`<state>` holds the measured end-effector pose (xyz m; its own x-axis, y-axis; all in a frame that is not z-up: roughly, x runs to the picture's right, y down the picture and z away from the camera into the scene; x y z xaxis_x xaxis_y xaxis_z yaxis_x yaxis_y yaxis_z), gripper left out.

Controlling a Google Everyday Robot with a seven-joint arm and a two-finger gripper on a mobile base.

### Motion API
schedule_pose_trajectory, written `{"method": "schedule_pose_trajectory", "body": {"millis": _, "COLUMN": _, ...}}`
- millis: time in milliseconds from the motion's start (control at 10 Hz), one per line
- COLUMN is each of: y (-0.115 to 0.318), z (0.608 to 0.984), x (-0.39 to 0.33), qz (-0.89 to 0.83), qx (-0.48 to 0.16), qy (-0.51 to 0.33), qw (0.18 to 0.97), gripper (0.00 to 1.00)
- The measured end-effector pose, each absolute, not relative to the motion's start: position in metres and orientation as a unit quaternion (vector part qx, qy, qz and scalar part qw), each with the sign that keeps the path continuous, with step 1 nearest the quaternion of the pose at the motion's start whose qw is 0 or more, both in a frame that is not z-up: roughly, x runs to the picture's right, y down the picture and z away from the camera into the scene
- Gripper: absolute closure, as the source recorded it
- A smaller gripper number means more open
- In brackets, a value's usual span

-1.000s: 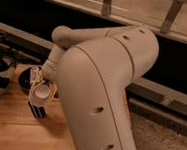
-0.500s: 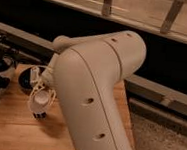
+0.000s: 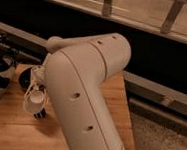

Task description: Place the ceramic cup over the eraser

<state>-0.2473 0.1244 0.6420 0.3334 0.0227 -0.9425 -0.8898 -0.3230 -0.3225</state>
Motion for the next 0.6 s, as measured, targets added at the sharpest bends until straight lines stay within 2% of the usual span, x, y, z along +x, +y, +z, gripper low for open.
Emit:
{"method": "schedule_pose_trajectory", "body": {"millis": 200, "y": 0.1264, "z": 0.6468, "x": -0.2505, "qz": 0.471, "qx": -0.661, "qy": 0.335, "qw": 0.479, "gripper": 0.32}}
{"method": "schedule_pose_trajectory", "body": {"millis": 600, "y": 0.1247, "z": 0.6448, "x": -0.2445, "qz": 0.474, "qx": -0.658, "qy": 0.333, "qw": 0.48, "gripper": 0.6}}
